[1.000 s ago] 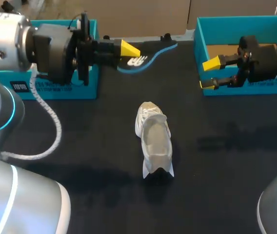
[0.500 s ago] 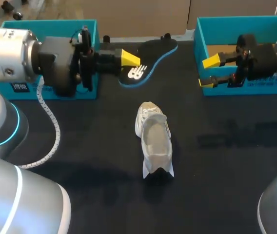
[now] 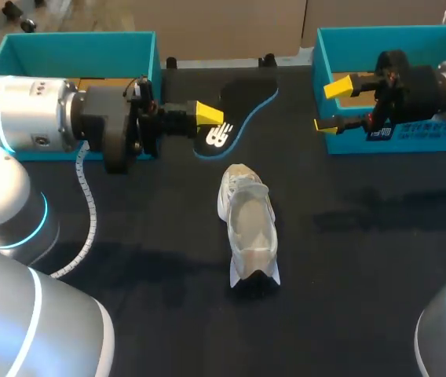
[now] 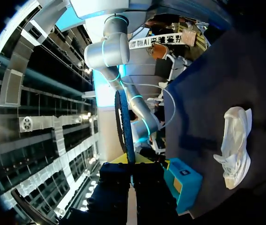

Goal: Take the shoe out of the shoebox, open the shoe tongue, remove and reinsert the insole, then place the shoe into the shoebox

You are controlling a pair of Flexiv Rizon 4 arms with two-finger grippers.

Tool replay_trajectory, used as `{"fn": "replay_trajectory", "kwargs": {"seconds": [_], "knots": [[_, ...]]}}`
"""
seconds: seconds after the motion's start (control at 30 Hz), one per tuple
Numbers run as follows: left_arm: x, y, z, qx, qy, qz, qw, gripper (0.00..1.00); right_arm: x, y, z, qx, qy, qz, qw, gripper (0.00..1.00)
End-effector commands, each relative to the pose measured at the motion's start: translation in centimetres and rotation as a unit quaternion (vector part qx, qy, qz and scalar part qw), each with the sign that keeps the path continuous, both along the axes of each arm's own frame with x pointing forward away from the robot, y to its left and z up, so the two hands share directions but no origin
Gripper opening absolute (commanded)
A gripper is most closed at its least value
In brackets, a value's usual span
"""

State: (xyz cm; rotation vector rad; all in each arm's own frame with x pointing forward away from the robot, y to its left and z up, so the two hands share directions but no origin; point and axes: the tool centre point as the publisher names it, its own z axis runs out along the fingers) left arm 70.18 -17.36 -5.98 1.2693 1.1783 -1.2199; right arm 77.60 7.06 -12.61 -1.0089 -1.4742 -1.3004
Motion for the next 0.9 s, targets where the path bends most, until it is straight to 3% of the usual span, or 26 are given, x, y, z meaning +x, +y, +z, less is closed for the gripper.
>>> {"fn": "replay_trajectory", "kwargs": {"seconds": [0.03, 0.2, 0.23, 0.43, 0.67, 0.9], "knots": [[0.2, -0.3, 0.2, 0.002, 0.0, 0.0, 1.0, 0.0, 0.1, 0.1, 0.0, -0.001, 0.0, 0.001, 1.0, 1.0], [0.2, -0.3, 0.2, 0.002, 0.0, 0.0, 1.0, 0.0, 0.1, 0.1, 0.0, -0.001, 0.0, 0.001, 1.0, 1.0], [0.3, -0.5, 0.0, -0.029, -0.006, -0.008, 1.0, 0.0, 0.1, 0.1, 0.0, -0.001, 0.0, 0.001, 1.0, 1.0], [1.6, -1.1, -2.9, -0.043, -0.093, -0.011, 0.995, 0.0, 1.0, 1.0, 0.6, 0.005, 0.016, -0.001, 1.0, 1.0], [3.1, -1.6, -5.4, -0.024, -0.126, 0.024, 0.991, 0.0, 1.2, 3.0, 1.1, 0.006, 0.045, -0.006, 0.999, 1.0], [3.8, -1.5, -6.2, -0.011, -0.125, 0.083, 0.989, 0.0, 1.0, 4.8, 0.6, -0.002, 0.054, -0.023, 0.998, 1.0]]}}
